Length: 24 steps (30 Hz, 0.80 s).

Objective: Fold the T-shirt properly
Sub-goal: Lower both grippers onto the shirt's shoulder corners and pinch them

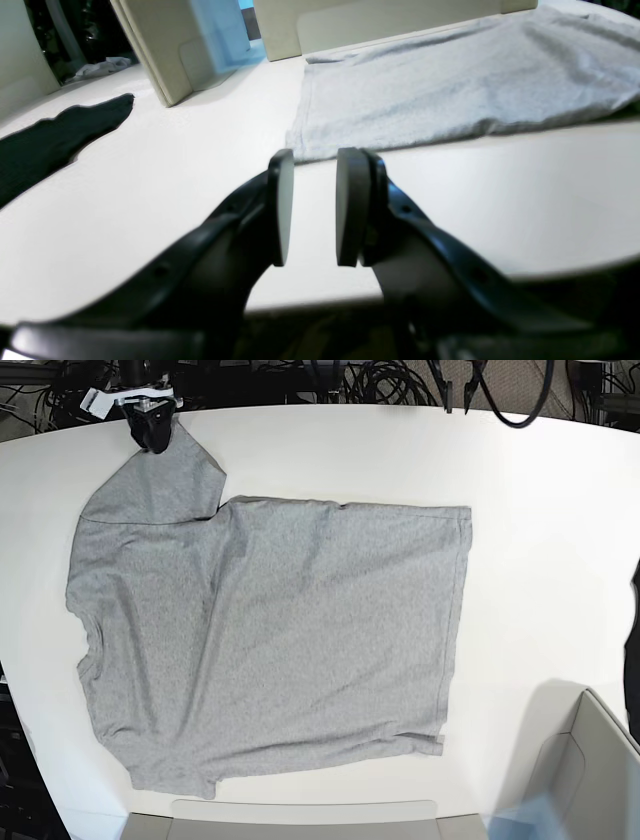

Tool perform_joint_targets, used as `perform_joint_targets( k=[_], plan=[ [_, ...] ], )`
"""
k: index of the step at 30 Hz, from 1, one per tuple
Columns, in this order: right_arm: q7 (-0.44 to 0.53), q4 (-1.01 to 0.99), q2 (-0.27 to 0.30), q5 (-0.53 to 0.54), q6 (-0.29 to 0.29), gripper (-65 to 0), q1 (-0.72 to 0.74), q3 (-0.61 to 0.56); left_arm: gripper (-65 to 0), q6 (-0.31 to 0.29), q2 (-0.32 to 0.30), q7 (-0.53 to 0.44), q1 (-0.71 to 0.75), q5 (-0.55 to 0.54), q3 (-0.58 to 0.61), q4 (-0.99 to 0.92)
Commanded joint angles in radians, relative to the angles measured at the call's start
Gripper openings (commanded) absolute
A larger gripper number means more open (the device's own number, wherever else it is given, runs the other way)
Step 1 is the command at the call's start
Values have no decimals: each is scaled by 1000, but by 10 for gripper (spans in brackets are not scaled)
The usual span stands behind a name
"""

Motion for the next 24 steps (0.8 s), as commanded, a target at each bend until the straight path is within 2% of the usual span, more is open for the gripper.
perform_joint_targets(
  k=[1,5,8,11,15,17,20,24],
  plan=[
    [-45,-8,5,8,-22,-419,-23,-3,-490,5,-3,22,21,-7,2,47],
    [-45,-3,5,8,-22,-419,-24,-3,-489,5,-3,169,22,-9,4,210],
    [-45,-1,6,8,-22,-419,-27,-3,-466,5,-1,326,24,-38,47,368],
    [-45,-1,6,8,-22,-419,-29,-3,-415,0,-8,547,24,-211,106,537],
    [-45,-1,6,8,-22,-419,-32,-3,-394,-1,-98,916,13,-470,116,701],
    [-45,-1,6,8,-22,-419,-44,3,-394,-1,-135,1061,-19,-586,113,716],
    [-42,-1,12,8,-22,-419,-47,5,-394,-1,-181,1220,-102,-771,80,695],
    [-42,-1,12,8,-22,-419,-49,5,-394,-3,-207,1346,-165,-906,34,634]
  ],
)
